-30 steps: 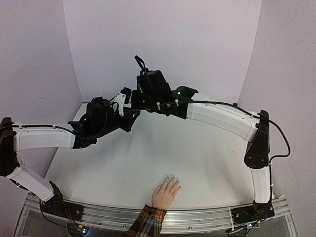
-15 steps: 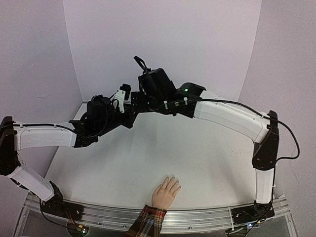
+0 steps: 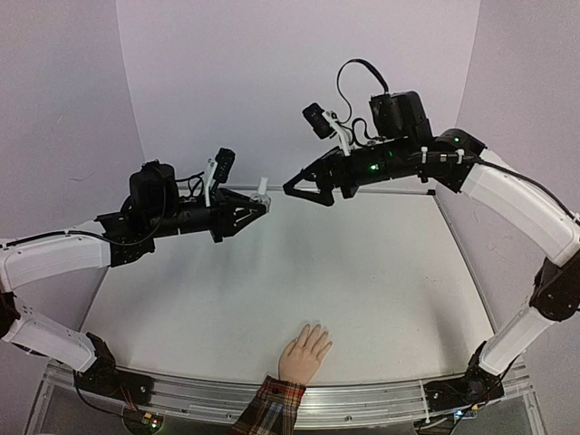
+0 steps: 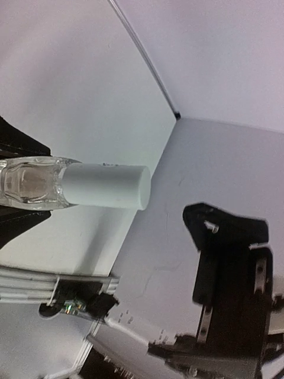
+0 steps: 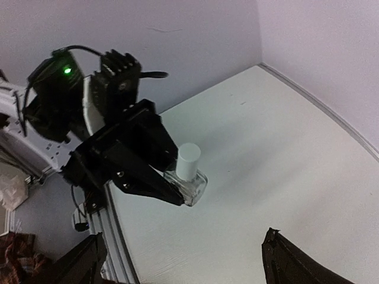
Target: Paint the nails
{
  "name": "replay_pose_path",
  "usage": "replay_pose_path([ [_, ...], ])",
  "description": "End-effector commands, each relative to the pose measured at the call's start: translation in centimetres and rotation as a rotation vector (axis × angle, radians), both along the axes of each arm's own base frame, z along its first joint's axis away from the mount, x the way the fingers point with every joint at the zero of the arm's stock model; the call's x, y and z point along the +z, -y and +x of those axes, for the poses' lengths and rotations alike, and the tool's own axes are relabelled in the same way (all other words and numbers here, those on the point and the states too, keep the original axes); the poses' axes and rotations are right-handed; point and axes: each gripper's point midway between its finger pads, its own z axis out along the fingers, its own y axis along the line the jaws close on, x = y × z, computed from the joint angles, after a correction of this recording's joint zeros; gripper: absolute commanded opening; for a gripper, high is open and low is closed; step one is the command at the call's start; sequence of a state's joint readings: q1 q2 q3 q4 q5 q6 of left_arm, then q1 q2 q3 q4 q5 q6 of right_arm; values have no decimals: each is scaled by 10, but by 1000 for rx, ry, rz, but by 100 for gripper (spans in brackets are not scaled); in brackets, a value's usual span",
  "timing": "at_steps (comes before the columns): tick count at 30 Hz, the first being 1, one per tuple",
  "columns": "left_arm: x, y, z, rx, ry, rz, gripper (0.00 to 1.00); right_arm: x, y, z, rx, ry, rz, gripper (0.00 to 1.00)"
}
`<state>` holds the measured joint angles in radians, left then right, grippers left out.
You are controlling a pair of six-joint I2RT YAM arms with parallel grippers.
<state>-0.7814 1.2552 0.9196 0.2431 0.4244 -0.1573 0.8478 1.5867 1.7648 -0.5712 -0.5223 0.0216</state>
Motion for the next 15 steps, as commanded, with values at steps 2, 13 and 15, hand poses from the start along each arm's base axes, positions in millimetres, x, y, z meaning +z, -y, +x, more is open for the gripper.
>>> replay_pose_path([
  [2,61,6,-78,-480,118,-138,0,33,-3,-52,447,17,166,74],
  [13,85,11,-107,-770,140,-244,0,41,-18,-68,649,-6,253,45],
  [15,85,13,-106,-781,135,-250,0,43,-19,-71,673,-3,269,45],
])
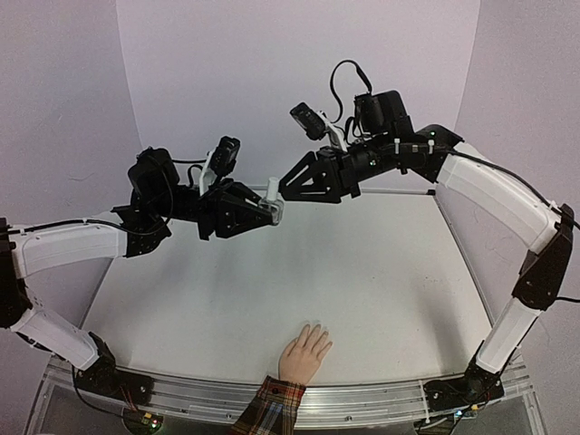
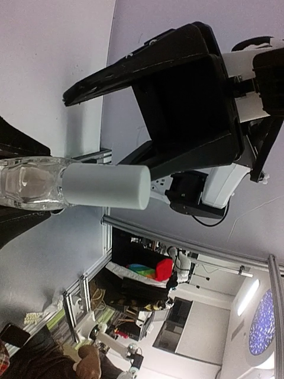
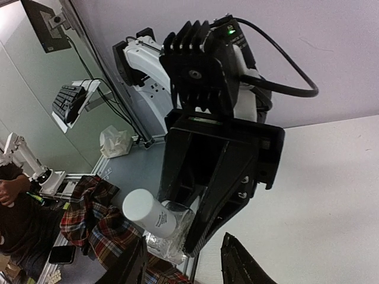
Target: Paint the nails
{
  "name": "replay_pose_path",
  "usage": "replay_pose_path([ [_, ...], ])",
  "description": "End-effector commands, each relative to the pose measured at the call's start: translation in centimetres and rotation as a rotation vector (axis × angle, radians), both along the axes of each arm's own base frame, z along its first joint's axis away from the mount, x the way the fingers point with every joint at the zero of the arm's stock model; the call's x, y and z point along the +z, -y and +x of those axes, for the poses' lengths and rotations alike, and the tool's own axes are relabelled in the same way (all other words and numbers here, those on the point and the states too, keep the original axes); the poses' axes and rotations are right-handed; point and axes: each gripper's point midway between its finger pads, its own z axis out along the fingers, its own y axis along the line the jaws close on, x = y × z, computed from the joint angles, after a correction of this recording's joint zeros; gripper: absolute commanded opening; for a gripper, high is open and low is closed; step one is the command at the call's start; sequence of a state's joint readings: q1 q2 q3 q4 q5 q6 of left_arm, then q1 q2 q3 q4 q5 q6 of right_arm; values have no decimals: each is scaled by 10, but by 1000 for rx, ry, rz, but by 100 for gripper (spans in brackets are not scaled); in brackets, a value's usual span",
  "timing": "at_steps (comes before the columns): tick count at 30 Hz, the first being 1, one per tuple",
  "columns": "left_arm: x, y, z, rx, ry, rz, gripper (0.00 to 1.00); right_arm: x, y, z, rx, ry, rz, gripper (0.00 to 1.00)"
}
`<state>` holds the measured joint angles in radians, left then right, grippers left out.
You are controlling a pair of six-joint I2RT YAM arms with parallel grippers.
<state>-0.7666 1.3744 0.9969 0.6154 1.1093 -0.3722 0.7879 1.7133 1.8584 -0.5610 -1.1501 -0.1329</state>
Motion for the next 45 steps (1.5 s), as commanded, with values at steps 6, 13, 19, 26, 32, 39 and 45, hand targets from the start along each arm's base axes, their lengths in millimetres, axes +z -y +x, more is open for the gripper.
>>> replay_pose_path([
  [6,29,-1,-10,-113,66,-84,0,30,-4,-21,116,61,134,46],
  [13,28,2,-7,-119,57,-82,0,33,-10,-23,129,52,145,37],
  [19,30,1,-7,-116,61,-91,0,28,-14,-25,138,44,138,27],
  [26,34,1,-5,-90,57,-105,0,19,-19,-22,121,47,125,4],
  [32,46,1,29,161,40,-146,0,0,-24,-13,59,84,93,0],
  [39,68,-22,70,505,85,-268,0,-18,-41,14,-103,63,112,0],
  [45,76,-30,88,640,130,-286,0,-39,-59,41,-267,-5,66,0],
])
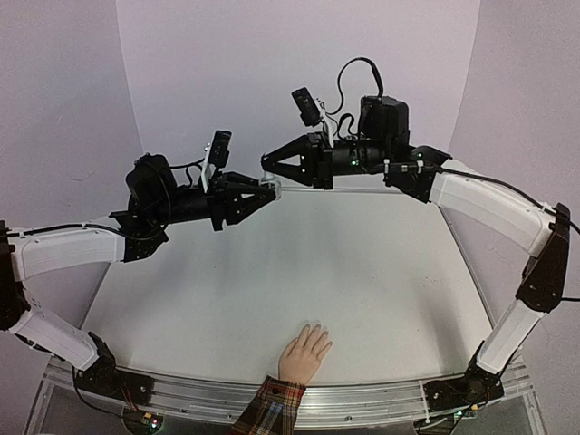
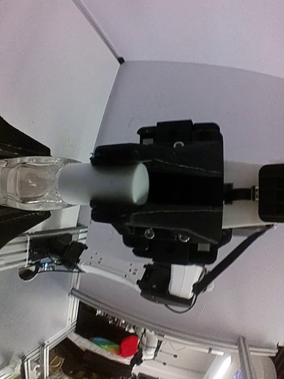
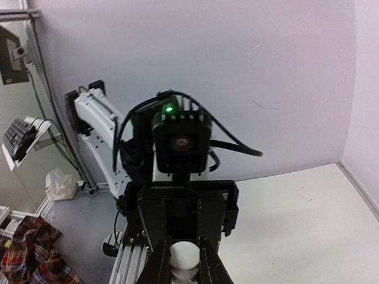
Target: Paint the nails
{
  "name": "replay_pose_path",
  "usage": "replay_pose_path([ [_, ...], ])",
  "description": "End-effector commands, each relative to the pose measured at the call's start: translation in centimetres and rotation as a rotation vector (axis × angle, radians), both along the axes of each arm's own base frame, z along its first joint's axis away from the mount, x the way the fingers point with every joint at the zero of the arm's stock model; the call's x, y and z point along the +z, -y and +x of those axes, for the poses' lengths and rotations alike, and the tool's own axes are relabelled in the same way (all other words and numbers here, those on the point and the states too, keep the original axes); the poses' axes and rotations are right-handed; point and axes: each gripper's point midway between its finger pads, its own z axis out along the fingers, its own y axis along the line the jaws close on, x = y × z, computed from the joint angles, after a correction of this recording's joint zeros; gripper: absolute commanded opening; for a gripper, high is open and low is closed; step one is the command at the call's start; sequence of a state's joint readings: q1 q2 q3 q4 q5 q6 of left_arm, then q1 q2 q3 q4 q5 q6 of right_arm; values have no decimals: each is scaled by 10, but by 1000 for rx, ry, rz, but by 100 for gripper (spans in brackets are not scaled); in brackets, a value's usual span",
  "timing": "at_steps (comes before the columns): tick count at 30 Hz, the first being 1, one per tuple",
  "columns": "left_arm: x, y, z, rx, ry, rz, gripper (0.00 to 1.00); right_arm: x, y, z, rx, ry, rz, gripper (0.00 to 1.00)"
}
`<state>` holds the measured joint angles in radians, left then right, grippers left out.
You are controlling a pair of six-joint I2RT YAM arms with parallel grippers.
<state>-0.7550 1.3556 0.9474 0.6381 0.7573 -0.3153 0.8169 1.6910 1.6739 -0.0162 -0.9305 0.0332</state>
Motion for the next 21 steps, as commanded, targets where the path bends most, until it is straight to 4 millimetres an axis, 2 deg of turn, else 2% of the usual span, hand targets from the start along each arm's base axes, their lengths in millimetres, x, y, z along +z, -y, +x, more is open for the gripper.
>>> replay_pose_path([
  [1,75,-33,35,330,167,-194,0,-60,-31,7,-97,-182,-119,0],
  [4,72,-40,55,462,179,-176,0,-73,-38,24,-242,-207,-138,0],
  [6,67,-45,73,566,177,-152,0,-83,-41,40,-401,-206,-155,0],
  [11,44,-56,118,818,149,-64,0,-110,-31,76,-887,-160,-271,0],
  [13,34,-59,132,896,137,-31,0,-113,-23,87,-1089,-149,-297,0],
  [15,26,-60,140,938,122,-16,0,-117,-27,87,-1177,-138,-312,0],
  [17,18,-61,145,965,102,-10,0,-113,-33,88,-1233,-109,-322,0],
  [21,8,-62,144,958,69,-10,0,-93,-46,86,-1224,-94,-293,3],
])
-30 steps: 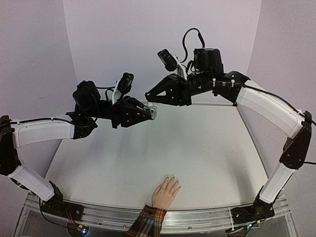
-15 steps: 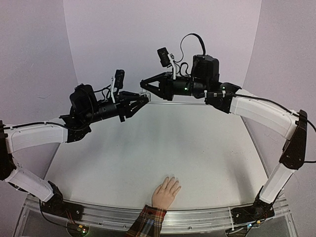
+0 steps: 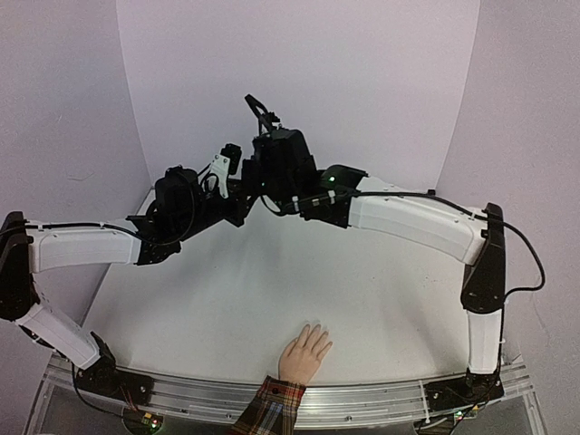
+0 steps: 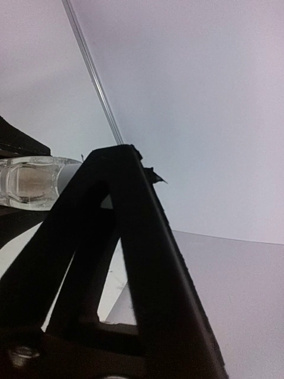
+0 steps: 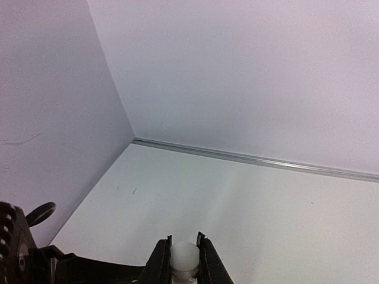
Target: Paint the nails
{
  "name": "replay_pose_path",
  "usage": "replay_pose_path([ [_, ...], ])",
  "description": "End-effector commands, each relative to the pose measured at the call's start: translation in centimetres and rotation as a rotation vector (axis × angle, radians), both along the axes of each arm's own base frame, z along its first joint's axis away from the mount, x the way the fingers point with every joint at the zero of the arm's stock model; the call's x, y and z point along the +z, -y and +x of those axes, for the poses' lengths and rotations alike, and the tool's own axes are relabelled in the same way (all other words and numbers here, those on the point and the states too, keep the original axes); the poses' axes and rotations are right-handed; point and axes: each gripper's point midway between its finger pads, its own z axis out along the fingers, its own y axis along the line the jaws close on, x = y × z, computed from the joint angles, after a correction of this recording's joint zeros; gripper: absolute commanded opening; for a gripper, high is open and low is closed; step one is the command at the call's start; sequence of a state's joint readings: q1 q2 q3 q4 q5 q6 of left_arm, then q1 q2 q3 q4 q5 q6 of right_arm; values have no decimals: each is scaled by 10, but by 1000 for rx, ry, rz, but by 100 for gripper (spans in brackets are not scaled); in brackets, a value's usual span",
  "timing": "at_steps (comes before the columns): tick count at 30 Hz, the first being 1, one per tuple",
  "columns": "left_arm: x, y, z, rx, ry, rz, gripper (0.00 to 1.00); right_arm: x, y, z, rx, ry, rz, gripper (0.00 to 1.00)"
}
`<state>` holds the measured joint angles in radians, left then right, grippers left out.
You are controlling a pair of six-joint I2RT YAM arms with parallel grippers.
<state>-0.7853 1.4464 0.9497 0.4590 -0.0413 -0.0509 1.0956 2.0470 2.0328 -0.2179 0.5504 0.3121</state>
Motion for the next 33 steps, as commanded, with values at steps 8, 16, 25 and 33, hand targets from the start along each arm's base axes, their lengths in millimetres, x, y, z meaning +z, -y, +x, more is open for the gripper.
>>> replay_pose_path([
  [8,60,-30,-11,48,43,-184,0,27,10,-59,178,-68,-55,60],
  [16,53,5,-90,-428,-64,-109,0,64,33,-110,871,-85,32,98],
  [25,79,12,-182,-955,25,-140,0,89,40,-152,1330,-97,151,72],
  [33,85,13,-192,-1040,29,-158,0,82,32,-167,1456,-140,183,57],
])
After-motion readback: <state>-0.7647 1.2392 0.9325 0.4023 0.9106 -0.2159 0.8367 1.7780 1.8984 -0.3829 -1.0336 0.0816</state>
